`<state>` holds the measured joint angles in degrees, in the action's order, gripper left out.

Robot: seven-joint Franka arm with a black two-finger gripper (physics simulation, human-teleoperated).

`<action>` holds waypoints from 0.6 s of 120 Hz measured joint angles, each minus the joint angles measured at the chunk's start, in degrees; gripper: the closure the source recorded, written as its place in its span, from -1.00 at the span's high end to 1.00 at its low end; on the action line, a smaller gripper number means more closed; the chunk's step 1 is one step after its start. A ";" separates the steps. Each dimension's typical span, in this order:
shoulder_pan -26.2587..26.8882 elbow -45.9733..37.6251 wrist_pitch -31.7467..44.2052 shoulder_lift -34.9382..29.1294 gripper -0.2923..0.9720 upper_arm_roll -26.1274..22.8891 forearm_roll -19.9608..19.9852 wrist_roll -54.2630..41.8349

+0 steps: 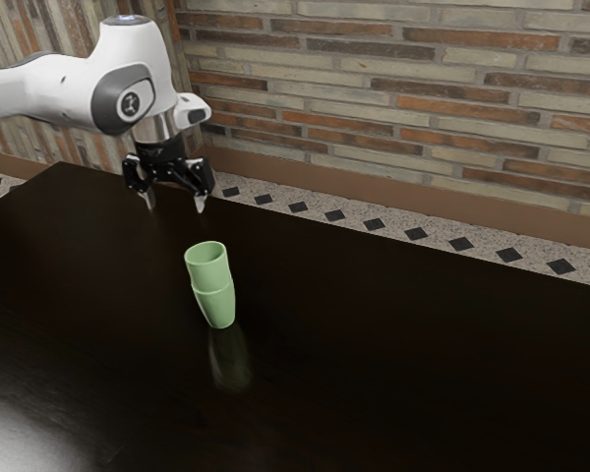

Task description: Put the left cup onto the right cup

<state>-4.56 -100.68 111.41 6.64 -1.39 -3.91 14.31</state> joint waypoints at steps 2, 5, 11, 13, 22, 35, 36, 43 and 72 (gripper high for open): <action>0.02 0.00 0.00 -0.18 0.53 0.00 0.00 -0.30; 0.02 0.01 -0.01 -0.48 0.54 -0.01 0.01 -0.71; 0.02 0.02 -0.02 -1.02 0.54 0.10 0.05 -1.49; -0.01 0.02 -0.02 -1.17 0.54 0.11 0.06 -1.74; -0.08 0.10 -0.04 -1.85 0.54 0.15 0.07 -2.73; -0.05 0.35 -0.04 -2.63 0.54 0.16 -0.23 -4.03; -0.04 0.37 -0.04 -2.69 0.54 0.16 -0.25 -4.12; 0.02 0.57 -0.06 -3.10 0.54 0.22 -0.49 -4.72; -0.08 3.33 -2.35 -4.49 0.54 0.00 -2.84 -6.67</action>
<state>-4.63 -97.35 109.06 2.16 -1.39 -6.75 7.65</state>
